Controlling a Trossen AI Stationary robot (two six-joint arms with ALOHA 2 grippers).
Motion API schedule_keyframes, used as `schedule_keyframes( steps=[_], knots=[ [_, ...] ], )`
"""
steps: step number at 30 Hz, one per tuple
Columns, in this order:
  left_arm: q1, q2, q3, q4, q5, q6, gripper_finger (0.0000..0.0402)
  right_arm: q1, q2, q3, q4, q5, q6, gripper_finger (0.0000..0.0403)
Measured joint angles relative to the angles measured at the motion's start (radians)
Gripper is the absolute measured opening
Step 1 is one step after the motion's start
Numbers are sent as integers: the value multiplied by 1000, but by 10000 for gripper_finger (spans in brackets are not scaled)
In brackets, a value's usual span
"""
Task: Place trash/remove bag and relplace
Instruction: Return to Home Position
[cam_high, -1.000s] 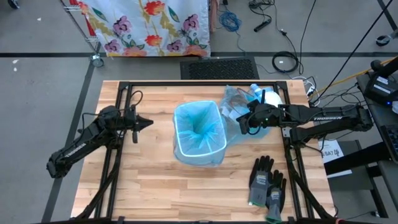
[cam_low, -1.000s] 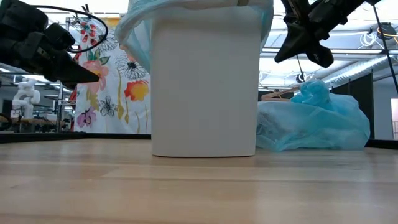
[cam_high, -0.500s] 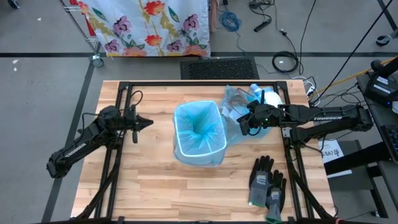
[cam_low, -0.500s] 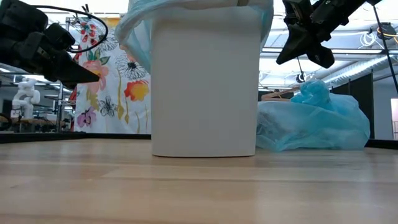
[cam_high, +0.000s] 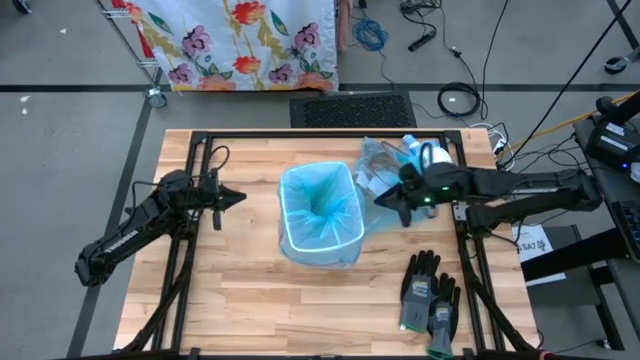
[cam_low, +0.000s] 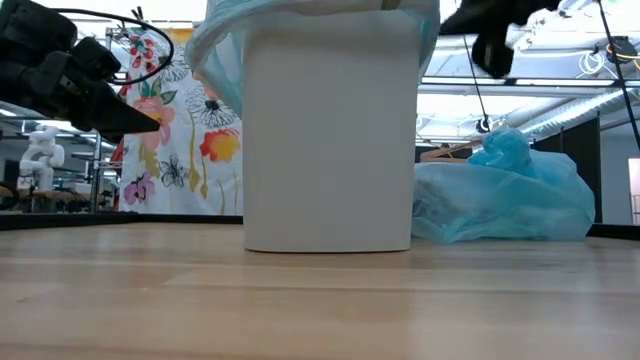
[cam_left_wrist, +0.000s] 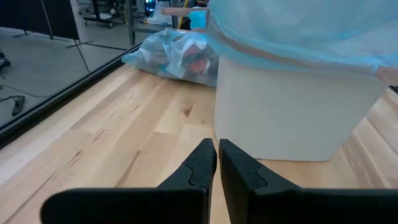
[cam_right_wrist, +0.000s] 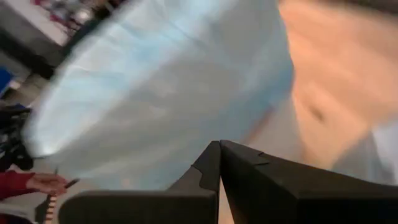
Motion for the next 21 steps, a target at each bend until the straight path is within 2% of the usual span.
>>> schedule_keyframes(
  steps=[3, 9, 12, 16, 21],
  knots=[
    [0, 0, 0, 0, 0, 0, 28, 29, -87, 0, 19, 35, -102, 0],
    [0, 0, 0, 0, 0, 0, 28, 97, -319, -36, -88, 182, -218, 0],
    [0, 0, 0, 0, 0, 0, 28, 127, -435, -147, -46, 215, -250, 0],
    [0, 0, 0, 0, 0, 0, 28, 137, -564, -367, 117, 232, -282, 0],
    [0, 0, 0, 0, 0, 0, 28, 137, -700, -564, 298, 130, -329, 0]
  ],
)
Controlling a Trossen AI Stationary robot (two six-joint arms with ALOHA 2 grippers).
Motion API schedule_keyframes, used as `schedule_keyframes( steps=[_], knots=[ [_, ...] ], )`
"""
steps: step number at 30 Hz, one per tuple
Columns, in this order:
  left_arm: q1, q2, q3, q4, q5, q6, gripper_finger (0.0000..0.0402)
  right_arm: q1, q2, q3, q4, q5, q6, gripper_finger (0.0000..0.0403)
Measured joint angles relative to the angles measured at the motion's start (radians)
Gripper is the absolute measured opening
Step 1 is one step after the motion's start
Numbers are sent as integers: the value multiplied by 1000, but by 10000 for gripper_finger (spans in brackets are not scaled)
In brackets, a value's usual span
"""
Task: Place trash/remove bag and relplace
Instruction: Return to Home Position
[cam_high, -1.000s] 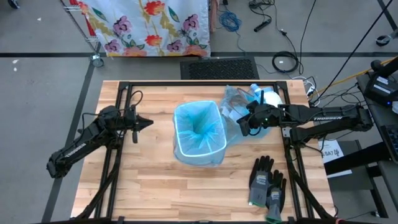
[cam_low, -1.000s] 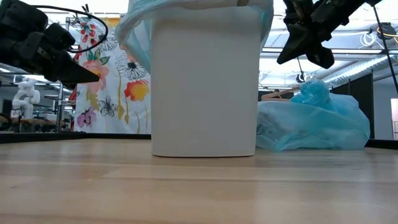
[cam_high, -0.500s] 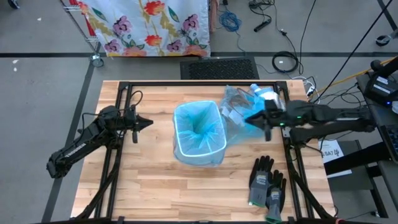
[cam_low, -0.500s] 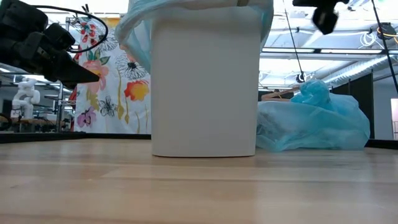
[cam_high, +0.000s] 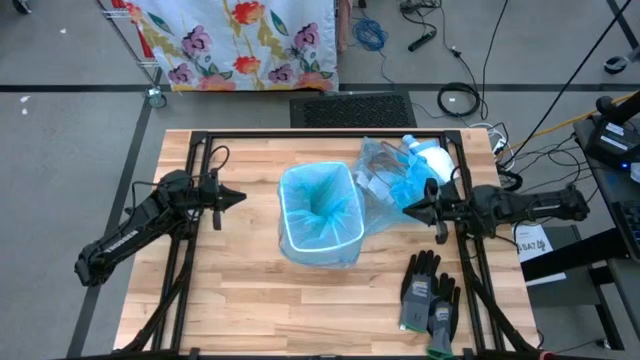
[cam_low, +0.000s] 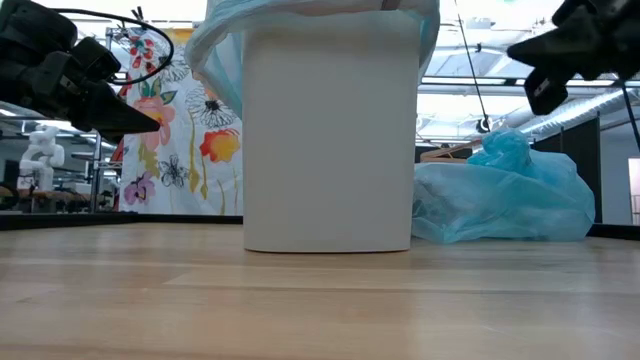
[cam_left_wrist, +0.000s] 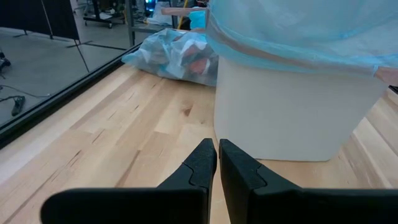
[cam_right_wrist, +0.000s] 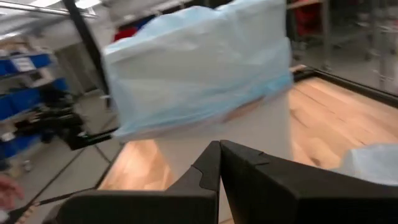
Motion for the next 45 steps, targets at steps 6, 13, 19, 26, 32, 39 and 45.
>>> schedule_keyframes(
  steps=[6, 13, 19, 26, 32, 39, 45],
  knots=[
    [0, 0, 0, 0, 0, 0, 28, 0, -171, -56, -108, -31, -41, 0],
    [0, 0, 0, 0, 0, 0, 28, -5, -219, -79, -249, -17, -131, 0],
    [0, 0, 0, 0, 0, 0, 28, -5, -219, -121, -197, -20, -159, 0],
    [0, 0, 0, 0, 0, 0, 28, -5, -212, -121, -208, -18, -309, 0],
    [0, 0, 0, 0, 0, 0, 28, -5, -212, -121, -209, -18, -274, 0],
    [0, 0, 0, 0, 0, 0, 28, -5, -212, -121, -209, -25, -270, 0],
    [0, 0, 0, 0, 0, 0, 28, -5, -212, -120, -209, -25, -270, 0]
  ],
)
